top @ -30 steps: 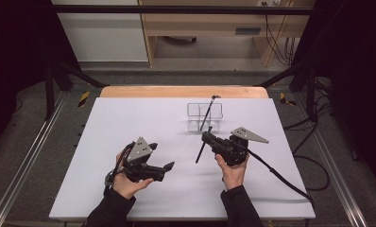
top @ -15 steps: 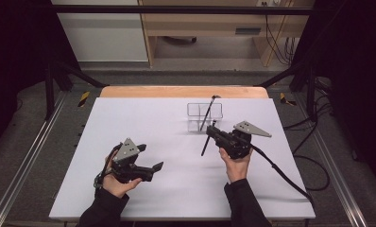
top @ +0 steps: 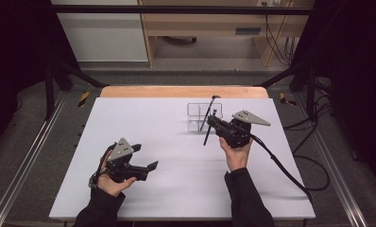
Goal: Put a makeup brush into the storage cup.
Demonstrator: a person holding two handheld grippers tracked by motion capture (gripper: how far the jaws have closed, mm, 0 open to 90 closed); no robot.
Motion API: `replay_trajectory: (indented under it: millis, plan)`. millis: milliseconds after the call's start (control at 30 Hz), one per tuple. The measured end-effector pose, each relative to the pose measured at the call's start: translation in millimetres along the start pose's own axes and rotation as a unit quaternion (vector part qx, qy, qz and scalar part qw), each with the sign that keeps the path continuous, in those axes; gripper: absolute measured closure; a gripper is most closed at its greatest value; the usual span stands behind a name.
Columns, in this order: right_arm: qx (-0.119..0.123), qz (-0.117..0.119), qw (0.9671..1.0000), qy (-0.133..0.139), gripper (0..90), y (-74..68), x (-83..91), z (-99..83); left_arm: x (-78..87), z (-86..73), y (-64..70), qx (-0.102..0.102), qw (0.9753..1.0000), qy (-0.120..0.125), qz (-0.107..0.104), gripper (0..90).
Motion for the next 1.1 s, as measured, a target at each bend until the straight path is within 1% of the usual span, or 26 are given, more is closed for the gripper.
replay_trajectory:
  millis: [300,467,533,800,1100]
  plan:
    - [0.011,-0.013,0.9998,0.007,83.8,2.8,-12.5,16.2,3.0,-2.1,-6.6,0.005,1.0000,0.001,0.003,10.2]
    - [0.019,-0.024,0.9995,0.007,83.7,5.1,-21.2,23.0,3.7,-2.9,-8.5,0.006,1.0000,0.000,0.003,10.3]
    - [0.020,-0.027,0.9994,0.009,83.8,6.4,-23.9,25.6,3.9,-3.1,-8.8,0.004,1.0000,-0.001,0.002,10.3]
    - [0.022,-0.048,0.9984,0.021,83.7,18.5,-31.7,38.5,4.4,-4.0,-11.5,0.006,1.0000,-0.002,0.002,10.2]
    - [0.021,-0.058,0.9976,0.031,83.7,25.1,-37.4,50.9,3.5,-5.0,-11.6,0.006,1.0000,-0.006,0.002,10.2]
Point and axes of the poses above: each handheld gripper's, and its own axes: x roughly backward along the jaws, z roughly out of its top, y roughly to its right, the point moved 9 cm from there along -x, roughly forward along the jaws, and after that the axes turned 13 degrees about -x, right-handed, at the moved point
